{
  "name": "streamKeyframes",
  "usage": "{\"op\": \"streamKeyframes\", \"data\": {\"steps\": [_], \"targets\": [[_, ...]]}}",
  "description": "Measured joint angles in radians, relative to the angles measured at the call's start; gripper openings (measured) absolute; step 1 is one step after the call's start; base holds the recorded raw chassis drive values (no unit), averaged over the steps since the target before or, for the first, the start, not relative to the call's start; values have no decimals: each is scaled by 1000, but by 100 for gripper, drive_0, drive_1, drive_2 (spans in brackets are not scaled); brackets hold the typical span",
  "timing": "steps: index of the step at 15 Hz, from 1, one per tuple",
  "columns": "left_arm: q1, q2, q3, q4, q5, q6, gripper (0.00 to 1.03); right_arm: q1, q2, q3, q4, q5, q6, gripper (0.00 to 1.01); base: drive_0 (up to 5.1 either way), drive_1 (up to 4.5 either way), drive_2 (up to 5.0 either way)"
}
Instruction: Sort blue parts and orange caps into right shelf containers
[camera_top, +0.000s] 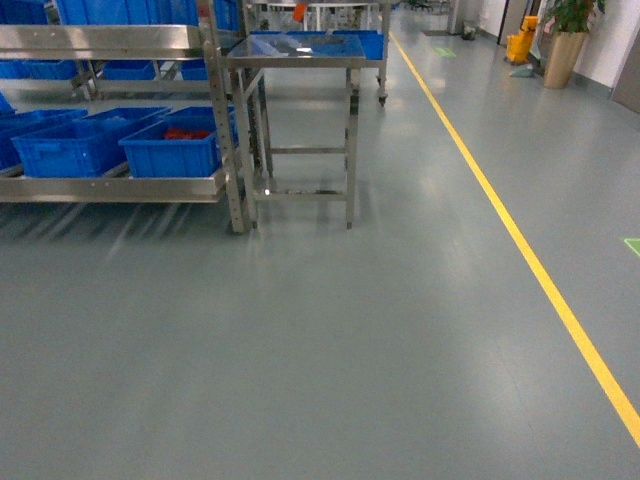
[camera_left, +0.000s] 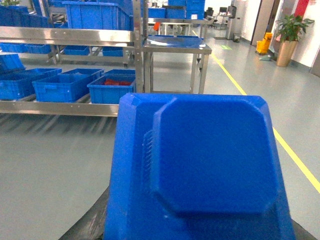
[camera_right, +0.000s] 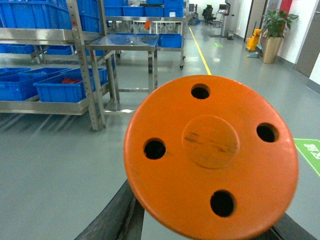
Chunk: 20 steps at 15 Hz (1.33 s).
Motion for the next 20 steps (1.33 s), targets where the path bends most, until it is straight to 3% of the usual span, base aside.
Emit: {"op": "streamKeyframes", "data": {"steps": [20], "targets": [[0,0,0,-4,1,0,43,0,0,0,-4,0,0,41,-4,420,-428]]}}
